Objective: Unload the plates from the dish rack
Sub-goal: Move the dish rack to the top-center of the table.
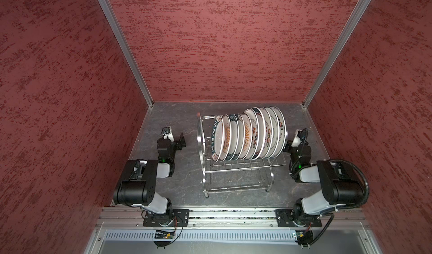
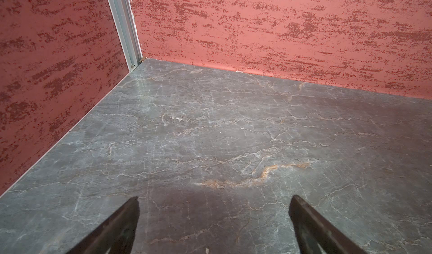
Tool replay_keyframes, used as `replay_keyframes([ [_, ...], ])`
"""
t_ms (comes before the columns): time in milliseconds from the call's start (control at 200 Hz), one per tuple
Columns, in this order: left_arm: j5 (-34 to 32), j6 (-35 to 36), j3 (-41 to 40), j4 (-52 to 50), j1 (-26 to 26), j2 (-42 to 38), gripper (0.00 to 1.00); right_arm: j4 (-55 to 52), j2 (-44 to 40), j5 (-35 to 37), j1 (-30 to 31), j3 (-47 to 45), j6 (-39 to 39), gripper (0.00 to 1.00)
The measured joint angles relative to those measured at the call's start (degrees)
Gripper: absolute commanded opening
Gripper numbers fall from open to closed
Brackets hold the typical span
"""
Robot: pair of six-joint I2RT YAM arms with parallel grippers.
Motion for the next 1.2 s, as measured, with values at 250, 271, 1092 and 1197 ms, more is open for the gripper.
replay_keyframes([
  [250, 0.02, 0.0, 0.0, 0.0, 0.0, 0.0, 0.99, 0.0, 0.0, 0.0, 0.0, 0.0, 0.0, 0.99],
  [271, 0.04, 0.0, 0.0, 0.0, 0.0, 0.0, 0.99, 0.0, 0.0, 0.0, 0.0, 0.0, 0.0, 0.99],
  [1092, -9.77, -2.45, 8.9, -26.01, -5.86, -17.77, 1.0, -29.42, -23.47, 8.83, 0.0, 7.39, 3.61, 0.99],
  [1197, -10.91, -6.88, 11.78, -35.1, -6.32, -23.02, 0.99, -38.23, -29.24, 7.69, 0.0, 9.55, 5.42, 0.99],
])
